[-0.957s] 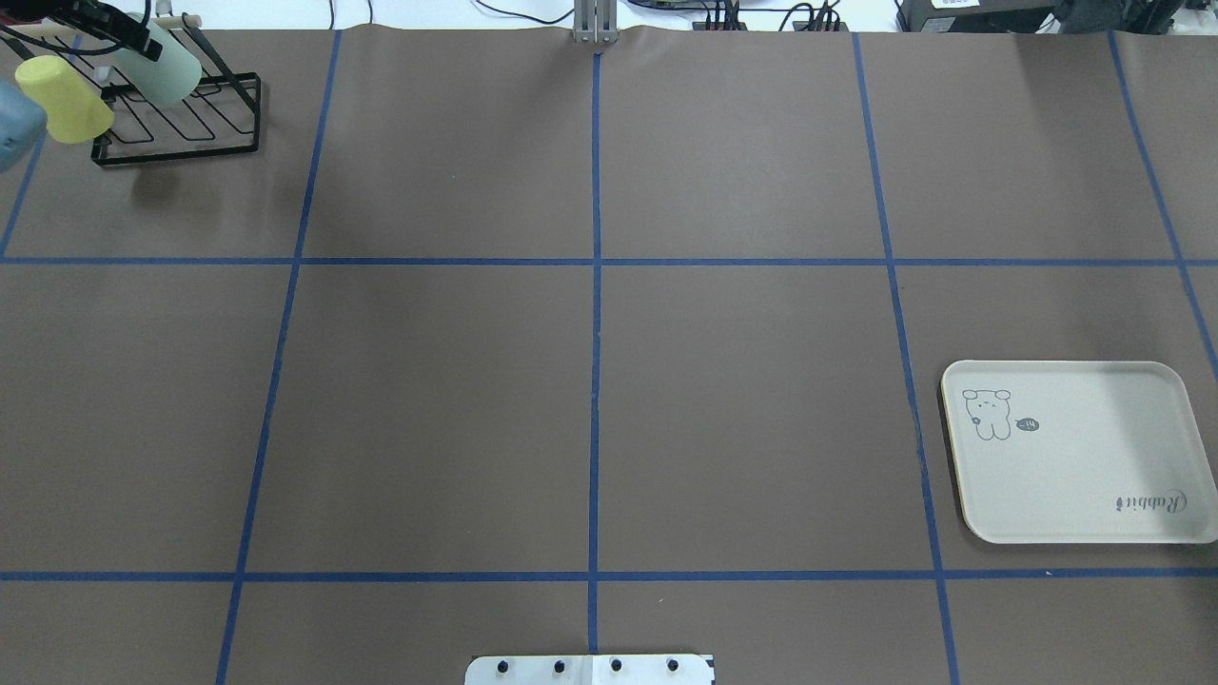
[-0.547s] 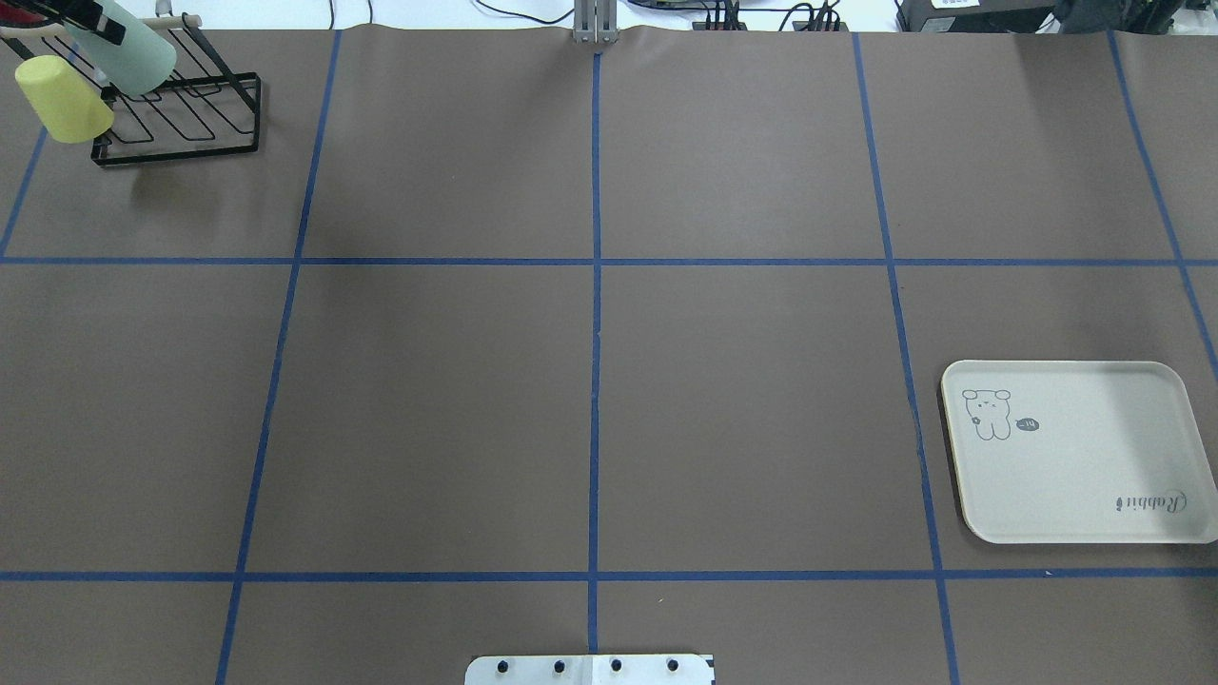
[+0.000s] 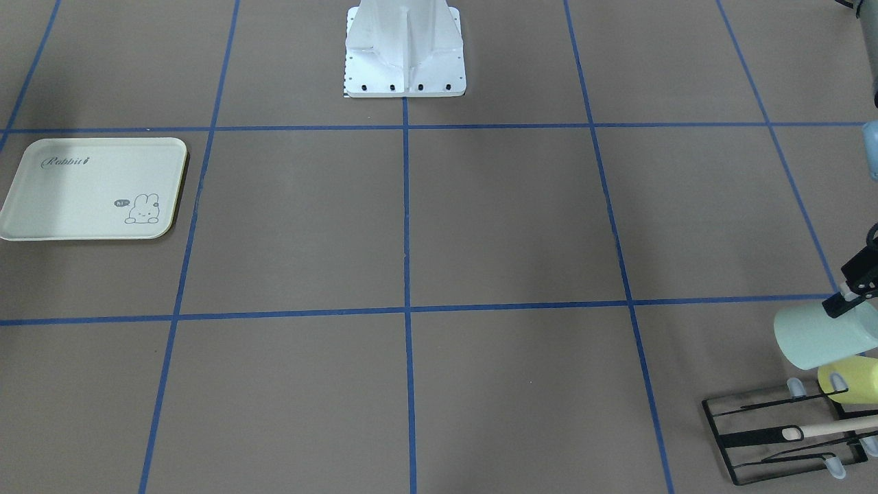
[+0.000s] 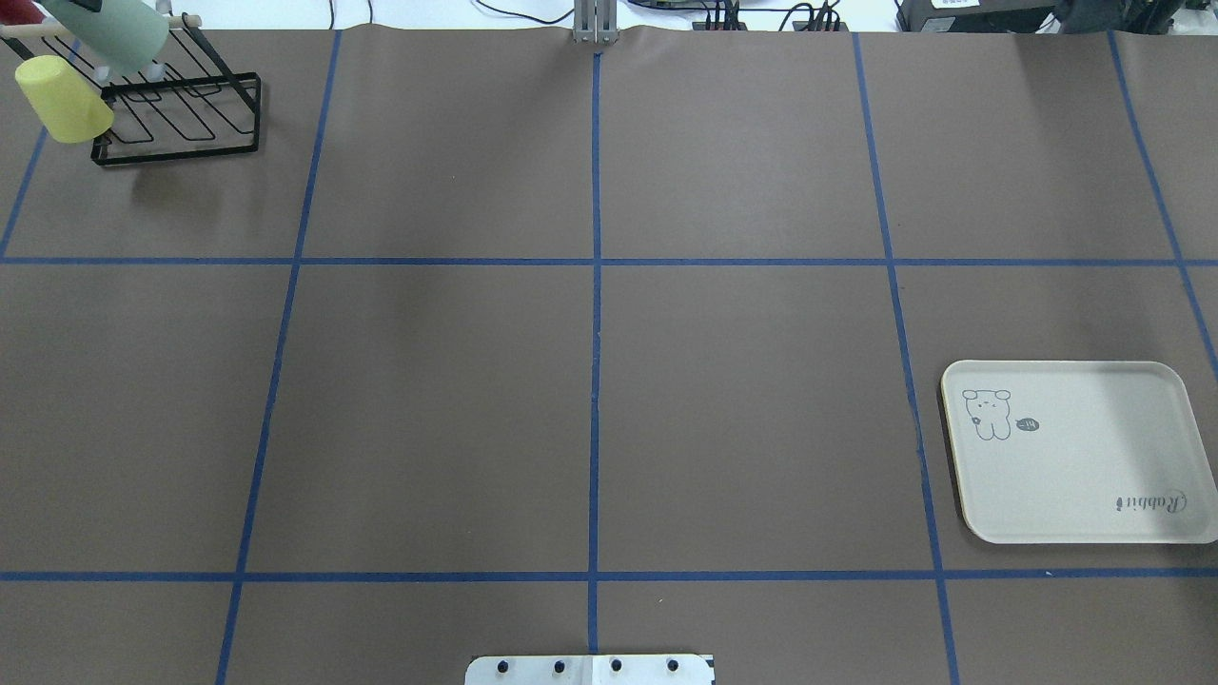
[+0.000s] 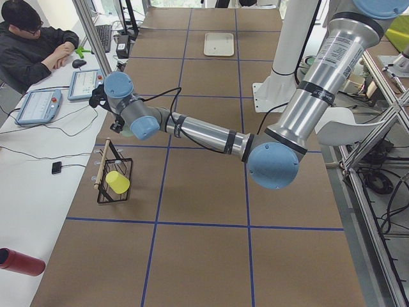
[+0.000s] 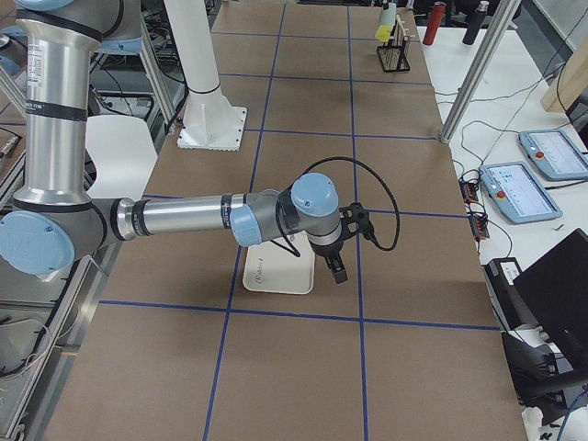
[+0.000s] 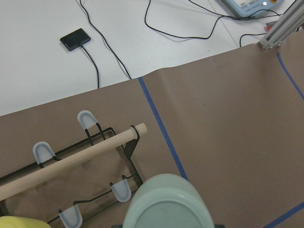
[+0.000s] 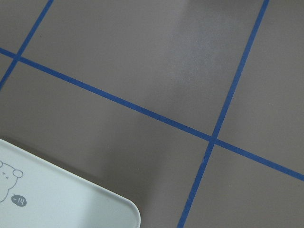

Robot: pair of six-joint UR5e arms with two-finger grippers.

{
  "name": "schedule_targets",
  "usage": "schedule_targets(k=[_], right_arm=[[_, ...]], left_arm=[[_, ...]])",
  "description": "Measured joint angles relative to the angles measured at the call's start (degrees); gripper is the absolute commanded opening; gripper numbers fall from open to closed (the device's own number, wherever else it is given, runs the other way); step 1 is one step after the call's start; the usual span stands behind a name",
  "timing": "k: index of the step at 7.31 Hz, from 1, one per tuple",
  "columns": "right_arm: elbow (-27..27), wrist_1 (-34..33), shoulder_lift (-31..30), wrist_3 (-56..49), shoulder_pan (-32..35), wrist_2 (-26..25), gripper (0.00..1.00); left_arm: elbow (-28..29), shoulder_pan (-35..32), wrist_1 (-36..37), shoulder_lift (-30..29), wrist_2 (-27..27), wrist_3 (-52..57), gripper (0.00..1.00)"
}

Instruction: Left arm grabs green cup and hands to right arm on tray

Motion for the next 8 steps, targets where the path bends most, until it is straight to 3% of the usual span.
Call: schedule_targets(k=[2,3,5,8], right_arm=[[0.3,2.0,2.2,7.4,0.0,4.5,1.00],[0.5,6.3,2.7,14.1,-0.1,5.6,1.00],[0.5,21.4,3.5,35.6,-1.5,6.2,1.00],[0.5,37.9,7.4,61.3,-4.7,6.3,1.00]], left_arm=[[-7.2,0.4,-0.1,0.1,-0.1,-14.0,0.02],[-10.6,0.9,-0.1,0.0,-0.1,-20.4,0.02],[-17.0,2.4,-0.1,0.0,0.0,-31.6,0.03],[-25.2,6.4,-0.3,-0.3,0.6,-45.7,0.03]])
